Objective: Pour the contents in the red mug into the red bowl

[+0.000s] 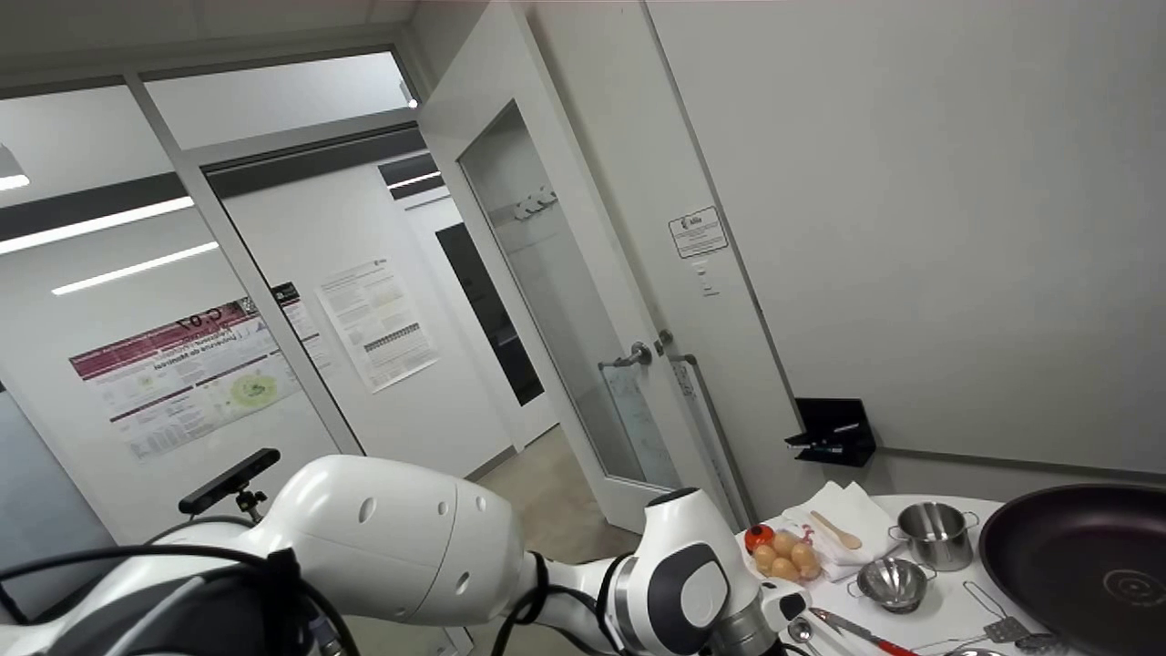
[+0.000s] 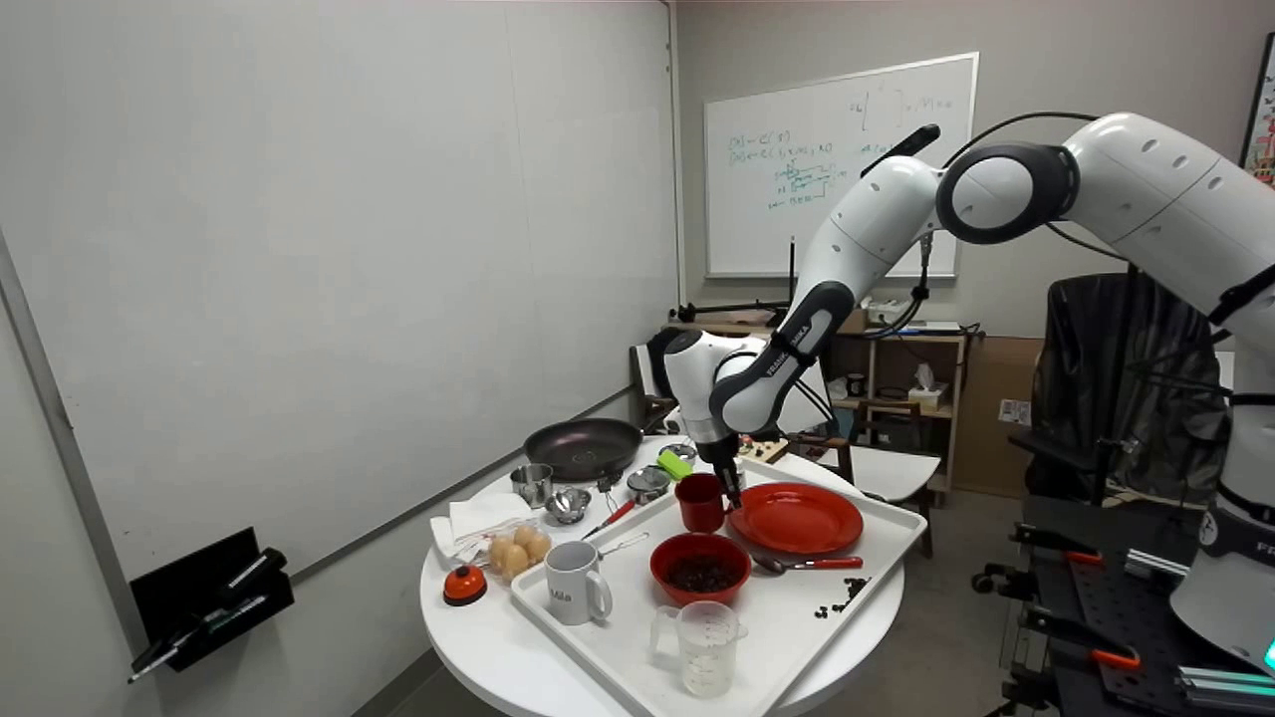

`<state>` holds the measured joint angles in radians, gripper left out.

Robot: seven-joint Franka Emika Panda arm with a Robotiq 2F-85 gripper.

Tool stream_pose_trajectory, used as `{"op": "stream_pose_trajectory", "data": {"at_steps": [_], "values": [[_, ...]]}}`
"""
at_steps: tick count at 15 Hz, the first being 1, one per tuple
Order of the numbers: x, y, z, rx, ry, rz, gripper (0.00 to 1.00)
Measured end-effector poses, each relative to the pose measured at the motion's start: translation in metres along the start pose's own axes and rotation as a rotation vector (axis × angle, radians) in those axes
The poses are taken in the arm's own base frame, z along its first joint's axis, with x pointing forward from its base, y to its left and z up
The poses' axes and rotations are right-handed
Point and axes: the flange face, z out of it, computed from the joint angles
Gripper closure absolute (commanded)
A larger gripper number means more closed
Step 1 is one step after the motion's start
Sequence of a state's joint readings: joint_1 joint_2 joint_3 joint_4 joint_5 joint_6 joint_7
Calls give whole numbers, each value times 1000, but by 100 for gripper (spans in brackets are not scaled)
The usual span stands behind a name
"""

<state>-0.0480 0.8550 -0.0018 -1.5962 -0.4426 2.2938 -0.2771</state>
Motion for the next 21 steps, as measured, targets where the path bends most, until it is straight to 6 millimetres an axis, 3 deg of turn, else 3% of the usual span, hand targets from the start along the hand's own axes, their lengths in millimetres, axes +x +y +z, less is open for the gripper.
{"op": "stream_pose_trajectory", "data": {"at_steps": [2,3,5,8,9,12,17,18,21], "values": [[0,0,1,1,-1,-1,96],[1,-1,2,1,-2,-1,87],[1,-1,4,3,-5,-1,90],[0,-1,5,4,-8,-2,74],[0,-1,5,4,-9,-2,53],[0,-1,5,6,-18,-4,42],[-1,0,4,8,-34,-7,6],[-1,0,4,7,-38,-7,1],[-8,2,7,-15,-112,-9,0]]}}
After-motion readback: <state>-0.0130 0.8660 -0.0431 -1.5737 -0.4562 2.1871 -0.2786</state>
